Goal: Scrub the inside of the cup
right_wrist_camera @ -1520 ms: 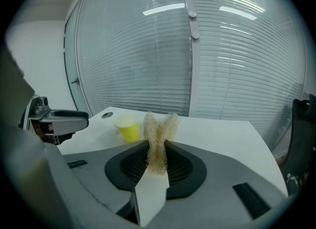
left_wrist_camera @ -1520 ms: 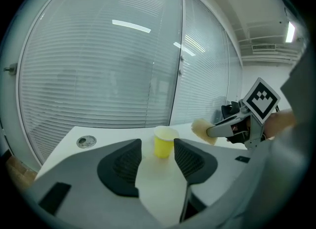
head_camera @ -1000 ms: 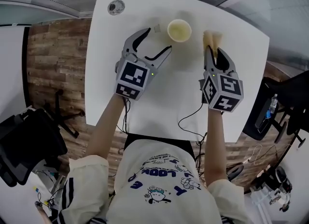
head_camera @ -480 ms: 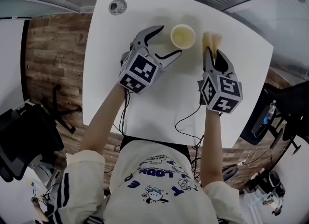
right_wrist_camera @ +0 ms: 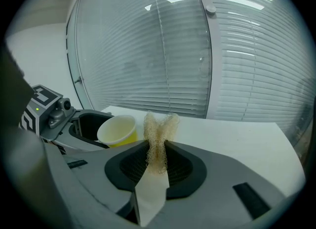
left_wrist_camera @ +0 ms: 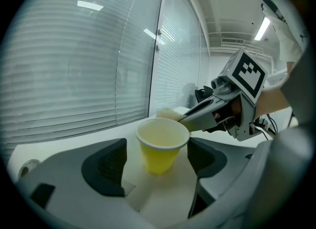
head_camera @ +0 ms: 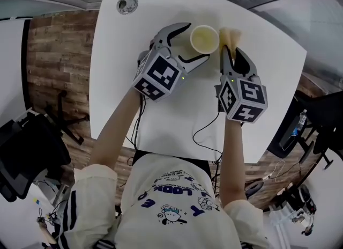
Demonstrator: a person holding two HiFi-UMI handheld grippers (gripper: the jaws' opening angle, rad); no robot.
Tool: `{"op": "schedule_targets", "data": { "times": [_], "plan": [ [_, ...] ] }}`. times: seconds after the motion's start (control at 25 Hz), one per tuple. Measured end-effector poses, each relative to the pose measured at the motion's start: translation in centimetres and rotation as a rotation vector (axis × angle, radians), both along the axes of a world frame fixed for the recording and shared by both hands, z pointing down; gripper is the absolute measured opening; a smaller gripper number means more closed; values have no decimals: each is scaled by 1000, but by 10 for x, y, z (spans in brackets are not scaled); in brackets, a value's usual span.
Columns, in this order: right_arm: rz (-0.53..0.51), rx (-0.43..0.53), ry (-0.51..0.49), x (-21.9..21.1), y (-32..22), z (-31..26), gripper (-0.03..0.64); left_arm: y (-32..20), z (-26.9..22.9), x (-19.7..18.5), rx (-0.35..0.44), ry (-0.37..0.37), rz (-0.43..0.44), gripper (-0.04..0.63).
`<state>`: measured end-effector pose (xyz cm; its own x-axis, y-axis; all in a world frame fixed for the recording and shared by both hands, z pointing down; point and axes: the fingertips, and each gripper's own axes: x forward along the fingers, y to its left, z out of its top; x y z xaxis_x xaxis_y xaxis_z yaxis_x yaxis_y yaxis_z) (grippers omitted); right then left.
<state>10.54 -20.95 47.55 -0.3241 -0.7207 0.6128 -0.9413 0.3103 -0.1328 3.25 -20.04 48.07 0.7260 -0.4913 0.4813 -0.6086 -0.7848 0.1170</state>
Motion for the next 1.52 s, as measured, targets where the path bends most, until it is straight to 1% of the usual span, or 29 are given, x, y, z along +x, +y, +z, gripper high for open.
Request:
{"op": "schedule_targets", "data": {
  "times": [0.2, 0.4, 0.64, 0.88, 1.0, 1.28, 1.4, 1.52],
  "plan": [
    [-48, 24, -5, -12, -2, 0, 87, -2, -4, 9, 35, -6, 27, 387],
    [-80, 32, 5, -21, -1, -3, 86, -3, -8, 13, 39, 9, 25, 387],
    [-84, 19, 1, -20, -2, 1, 87, -5, -4, 14, 31, 5, 17, 383],
    [-85, 19, 8, -20, -3, 3, 87, -7, -3, 14, 56, -16, 19, 379],
    [-85, 18, 13, -19, -3, 3, 87, -6, -3, 14, 55, -20, 18, 376],
    [-77, 31, 32, -16, 0, -5, 86, -5, -13, 9, 55, 4, -7, 374],
    [-70, 51, 41, -13, 1, -14, 87, -4, -19, 4, 50, 28, -30, 374],
    [-70, 79, 46, -12, 5, -27, 87, -1, -25, -3, 65, 31, -47, 374]
  ]
}}
